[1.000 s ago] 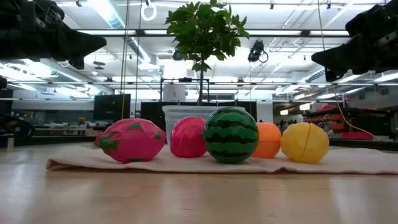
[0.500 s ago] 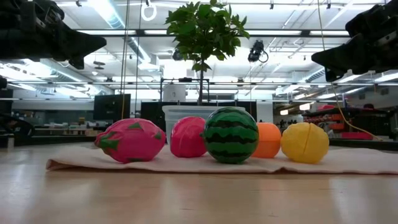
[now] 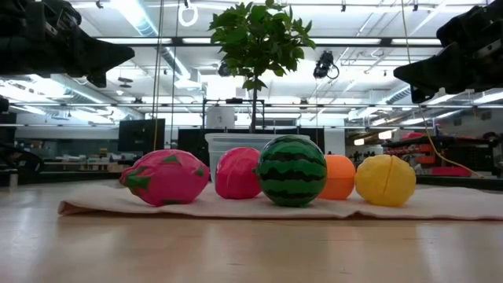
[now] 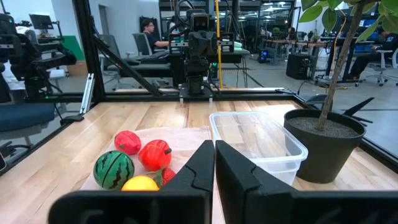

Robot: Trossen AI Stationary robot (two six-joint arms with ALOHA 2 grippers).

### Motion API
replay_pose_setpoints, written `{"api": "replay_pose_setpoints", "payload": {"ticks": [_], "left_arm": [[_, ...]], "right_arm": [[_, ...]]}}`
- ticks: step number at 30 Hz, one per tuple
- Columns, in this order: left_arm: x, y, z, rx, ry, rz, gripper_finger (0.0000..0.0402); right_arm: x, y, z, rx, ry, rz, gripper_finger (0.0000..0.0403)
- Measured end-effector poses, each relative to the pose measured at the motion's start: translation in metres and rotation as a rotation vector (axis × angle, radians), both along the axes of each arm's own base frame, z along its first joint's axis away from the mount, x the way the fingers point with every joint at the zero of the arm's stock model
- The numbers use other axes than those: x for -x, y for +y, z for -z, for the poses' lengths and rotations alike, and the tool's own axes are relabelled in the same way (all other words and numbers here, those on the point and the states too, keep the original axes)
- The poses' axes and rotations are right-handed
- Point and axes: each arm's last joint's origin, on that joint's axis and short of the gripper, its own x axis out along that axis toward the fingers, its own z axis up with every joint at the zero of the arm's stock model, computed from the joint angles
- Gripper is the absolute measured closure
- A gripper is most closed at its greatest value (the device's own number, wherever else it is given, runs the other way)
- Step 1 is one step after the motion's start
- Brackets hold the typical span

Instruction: Pick and placing Produce into tupperware

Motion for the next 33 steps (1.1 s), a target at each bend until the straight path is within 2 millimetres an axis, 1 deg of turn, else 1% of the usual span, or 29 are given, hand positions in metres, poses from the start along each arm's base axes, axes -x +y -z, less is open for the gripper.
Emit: {"api": "replay_pose_setpoints", "payload": {"ticks": [9,22,33], "left_arm": [[0.0000,0.0000,0.0000,0.000,0.000,0.000,0.0366],[0.0000,0.0000,-0.0001,0.000,-0.001,0.000,0.0378],[0.0000,0.0000,-0.0001,0.000,-0.001,0.000,0.0366]], "right_arm": [[0.0000,0.0000,0.0000,0.000,0.000,0.000,0.0382],[0.0000,0.0000,0.0000,0.000,0.000,0.000,0.0382],[0.0000,0.0000,0.0000,0.000,0.000,0.000,0.0382]]}}
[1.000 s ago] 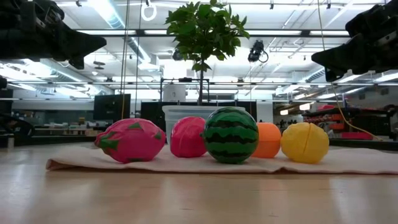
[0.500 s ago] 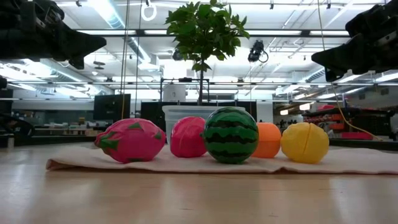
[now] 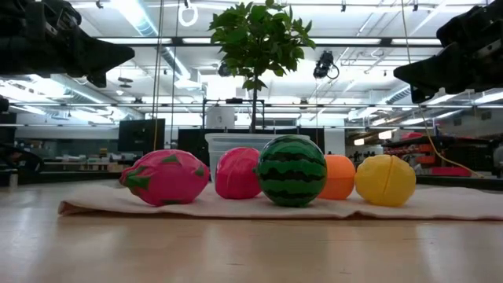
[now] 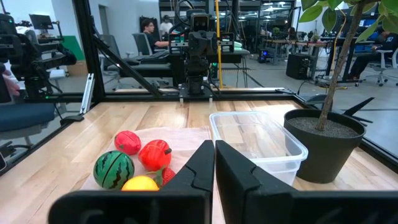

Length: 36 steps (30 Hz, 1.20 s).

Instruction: Pick and placing Produce into tupperware

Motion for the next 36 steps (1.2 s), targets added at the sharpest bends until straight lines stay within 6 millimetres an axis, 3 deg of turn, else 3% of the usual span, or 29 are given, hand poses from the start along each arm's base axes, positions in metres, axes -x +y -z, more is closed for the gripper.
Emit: {"api": "replay_pose_setpoints", "payload": {"ticks": [11,25,33,36], "left_arm": [[0.0000,0.0000,0.0000,0.000,0.000,0.000,0.0378],[0.0000,0.0000,0.0000,0.001,-0.001,0.001,0.0366],[0.0002,0.0000,-0.0012,0.177,-0.045,0.031,0.0376],[0.0011,-0.0001,-0.0057,0.198,-0.096,0.040,0.0378]], "right_arm": [[0.0000,0.0000,0.0000,0.000,0.000,0.000,0.0382],[0.0000,0.0000,0.0000,-0.001,0.000,0.000,0.0382],[0.0000,0.0000,-0.0002,-0.016,-0.002,0.000,0.0382],[0.0000,-0.0006,-0.0060,-0.104,-0.063,0.019,0.0382]]}}
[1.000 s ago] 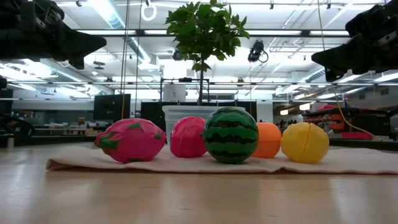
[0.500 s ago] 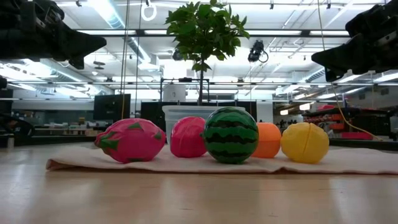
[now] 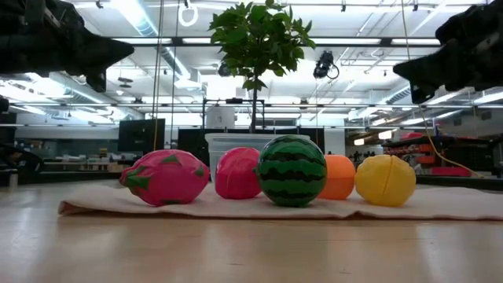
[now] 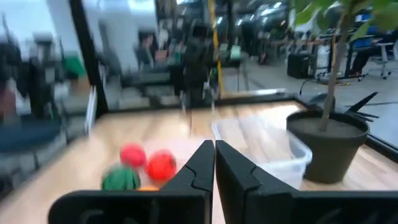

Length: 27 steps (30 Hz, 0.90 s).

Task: Pick and placing Produce into tupperware
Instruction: Put the pineapple into the transparent bin

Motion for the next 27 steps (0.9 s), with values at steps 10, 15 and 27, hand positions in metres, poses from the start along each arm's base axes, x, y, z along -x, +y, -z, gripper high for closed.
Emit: {"api": "replay_pose_setpoints", "payload": {"ticks": [10,15,27], "left_arm": [[0.021,-0.001,-0.047,-0.014,-0.448,0.007,0.0374],[0.025,-0.001,-0.075,0.002,-0.482,-0.005,0.0380],[-0.006,0.003,-0.171,-0.056,-0.357,-0.122,0.0377]], "right_arm": [[0.017,-0.002,-0.076,-0.141,-0.327,0.065,0.0382],[0.026,-0.007,-0.120,-0.379,-0.447,0.195,0.0383],[0.007,-0.011,-0.216,-0.316,-0.477,0.312,0.0393]]}}
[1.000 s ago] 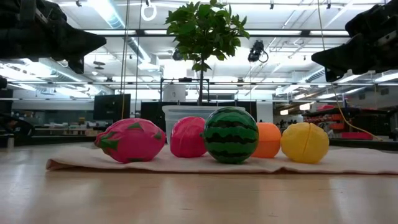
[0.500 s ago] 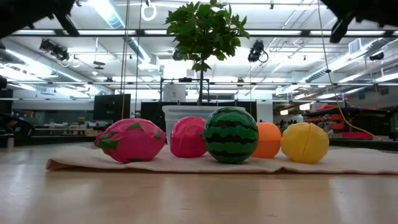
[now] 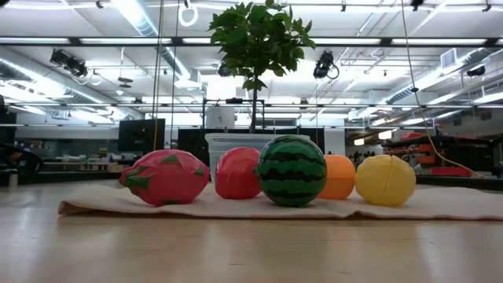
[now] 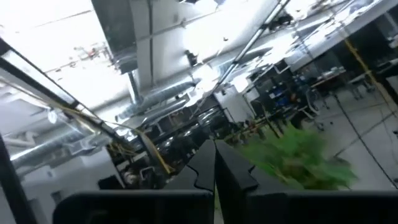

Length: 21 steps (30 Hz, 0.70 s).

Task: Pick and placing Produce into tupperware
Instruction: Put the pineapple into the transparent bin

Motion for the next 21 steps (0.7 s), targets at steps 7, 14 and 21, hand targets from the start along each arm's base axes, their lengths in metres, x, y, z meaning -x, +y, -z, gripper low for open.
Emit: {"api": "replay_pose_setpoints", "payload": {"ticks": [7,14,21], "left_arm": [[-0.015,-0.002,-0.066,-0.002,0.178,0.048,0.0364],[-0.022,-0.015,-0.116,-0.100,0.358,0.184,0.0361],[-0.042,-0.026,-0.104,-0.046,0.695,0.163,0.0329]], "right_arm": [[-0.016,0.002,-0.048,-0.024,0.093,-0.113,0.0393],[-0.045,0.012,-0.070,-0.018,0.213,-0.490,0.0394],[-0.070,0.019,-0.051,-0.052,0.423,-0.596,0.0384]]}}
